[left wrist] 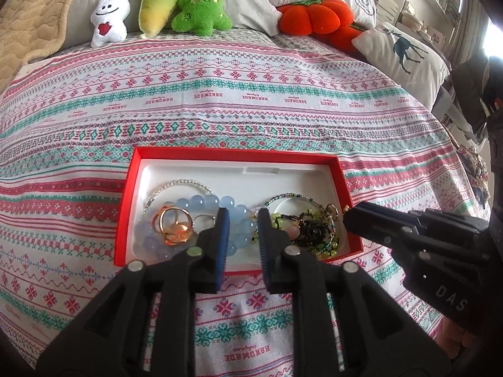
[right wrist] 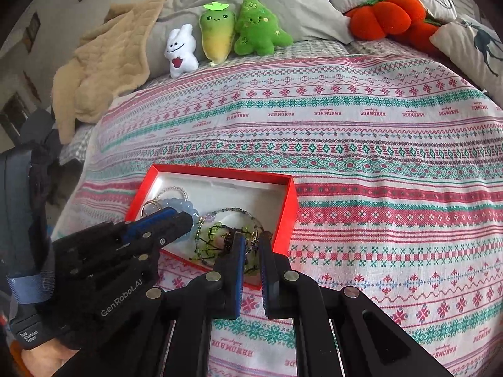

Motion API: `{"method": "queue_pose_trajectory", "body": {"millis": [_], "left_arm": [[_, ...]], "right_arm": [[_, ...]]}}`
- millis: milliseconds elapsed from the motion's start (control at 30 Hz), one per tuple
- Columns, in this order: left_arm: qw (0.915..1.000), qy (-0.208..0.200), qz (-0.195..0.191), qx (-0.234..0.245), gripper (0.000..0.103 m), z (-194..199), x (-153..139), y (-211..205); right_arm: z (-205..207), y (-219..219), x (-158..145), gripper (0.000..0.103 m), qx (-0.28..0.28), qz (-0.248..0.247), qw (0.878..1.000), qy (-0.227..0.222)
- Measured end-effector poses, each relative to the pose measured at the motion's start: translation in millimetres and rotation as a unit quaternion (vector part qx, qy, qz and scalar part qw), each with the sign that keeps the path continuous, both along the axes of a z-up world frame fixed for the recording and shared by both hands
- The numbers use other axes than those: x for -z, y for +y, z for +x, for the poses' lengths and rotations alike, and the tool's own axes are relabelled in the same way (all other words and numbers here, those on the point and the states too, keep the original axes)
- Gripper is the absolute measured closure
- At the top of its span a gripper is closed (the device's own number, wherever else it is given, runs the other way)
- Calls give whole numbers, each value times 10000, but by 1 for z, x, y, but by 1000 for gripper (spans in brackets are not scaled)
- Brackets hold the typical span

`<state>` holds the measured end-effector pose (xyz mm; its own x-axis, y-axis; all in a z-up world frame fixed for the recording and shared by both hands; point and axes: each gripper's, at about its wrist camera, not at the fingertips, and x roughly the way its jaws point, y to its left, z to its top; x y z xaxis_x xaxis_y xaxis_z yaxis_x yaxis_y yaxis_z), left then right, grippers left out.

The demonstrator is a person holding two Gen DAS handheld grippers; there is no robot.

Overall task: Organize jewelry
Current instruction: 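Open both grippers to drop the stud earrings into the box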

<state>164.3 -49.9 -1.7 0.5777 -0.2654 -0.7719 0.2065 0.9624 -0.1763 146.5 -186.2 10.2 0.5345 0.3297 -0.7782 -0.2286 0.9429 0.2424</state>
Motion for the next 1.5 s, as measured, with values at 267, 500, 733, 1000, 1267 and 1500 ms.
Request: {"method": "queue_pose_trajectory", "body": {"millis": [267, 500, 733, 1000, 1267, 1500], "left_arm": [[9998, -104, 186, 41, 69, -12, -11, 4], [9995, -140, 275, -23, 65, -20, -17, 15], [9993, -184, 299, -162, 52, -24, -20, 24], [9979, -80, 555, -336, 28, -34, -24, 26], [9941, 395, 793, -627, 20, -52, -15, 36], [9906, 580, 898, -857, 2, -63, -15, 45]], "right_arm": [[11, 5, 2, 94, -30, 29, 10000, -27], [20, 13, 7, 94, -36, -91, 9999, -52], [24, 15, 11, 89, -27, -203, 9997, -118], [12, 13, -1, 87, -65, -216, 9997, -74], [-15, 4, -12, 75, 124, -610, 9980, 123], [-29, -2, -12, 33, 296, -818, 9958, 294]]}}
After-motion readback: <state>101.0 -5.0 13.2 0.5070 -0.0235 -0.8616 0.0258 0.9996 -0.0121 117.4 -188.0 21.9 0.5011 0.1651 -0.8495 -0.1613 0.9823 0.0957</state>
